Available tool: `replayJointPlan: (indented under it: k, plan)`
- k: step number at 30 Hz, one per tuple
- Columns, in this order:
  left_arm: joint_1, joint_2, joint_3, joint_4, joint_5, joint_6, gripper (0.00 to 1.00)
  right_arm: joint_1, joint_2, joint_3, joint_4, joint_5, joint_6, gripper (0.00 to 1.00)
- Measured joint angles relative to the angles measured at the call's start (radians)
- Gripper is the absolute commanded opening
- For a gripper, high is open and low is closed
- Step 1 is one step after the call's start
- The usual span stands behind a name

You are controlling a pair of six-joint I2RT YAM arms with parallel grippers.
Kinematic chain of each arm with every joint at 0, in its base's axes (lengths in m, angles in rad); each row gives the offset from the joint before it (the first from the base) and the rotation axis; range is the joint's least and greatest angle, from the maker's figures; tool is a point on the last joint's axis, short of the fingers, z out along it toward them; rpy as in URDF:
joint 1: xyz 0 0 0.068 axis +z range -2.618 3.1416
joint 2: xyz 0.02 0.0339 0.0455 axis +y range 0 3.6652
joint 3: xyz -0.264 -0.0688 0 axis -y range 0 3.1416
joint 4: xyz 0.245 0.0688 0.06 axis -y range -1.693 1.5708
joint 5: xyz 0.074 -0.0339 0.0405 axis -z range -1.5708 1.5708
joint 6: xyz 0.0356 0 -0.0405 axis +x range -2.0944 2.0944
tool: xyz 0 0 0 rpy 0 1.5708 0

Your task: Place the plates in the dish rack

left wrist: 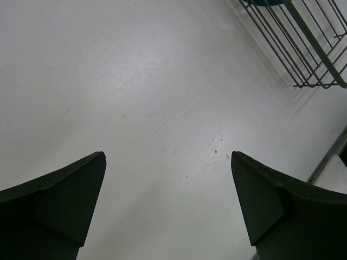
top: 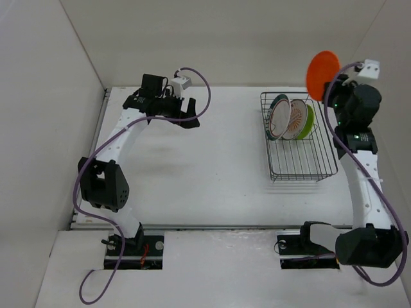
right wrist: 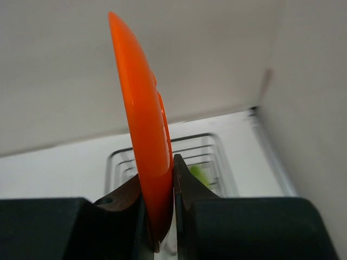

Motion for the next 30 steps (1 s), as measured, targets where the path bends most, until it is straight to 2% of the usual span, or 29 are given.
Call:
replayJointPlan:
  k: [3,6,16,23,30]
  plan:
    - [-0.004,-0.009,0.000,0.011,-0.024,-0.001,1.00,-0.079,-0.006,0.035,-0.010,0.102,-0.099,0.00]
    - [-0.004,-0.010,0.000,0.012,-0.040,0.000,1.00,-0.127,0.030,0.040,-0.013,0.126,-0.166,0.00]
    - [-0.004,-0.026,-0.022,0.018,-0.082,0.002,1.00,-0.283,0.286,0.034,-0.017,-0.065,-0.219,0.00]
    - [-0.004,-0.079,-0.065,0.029,-0.094,0.003,1.00,-0.291,0.373,0.034,-0.019,-0.171,-0.222,0.00]
    - [-0.005,-0.081,-0.066,0.037,-0.097,0.004,1.00,-0.291,0.408,0.025,-0.020,-0.180,-0.218,0.00]
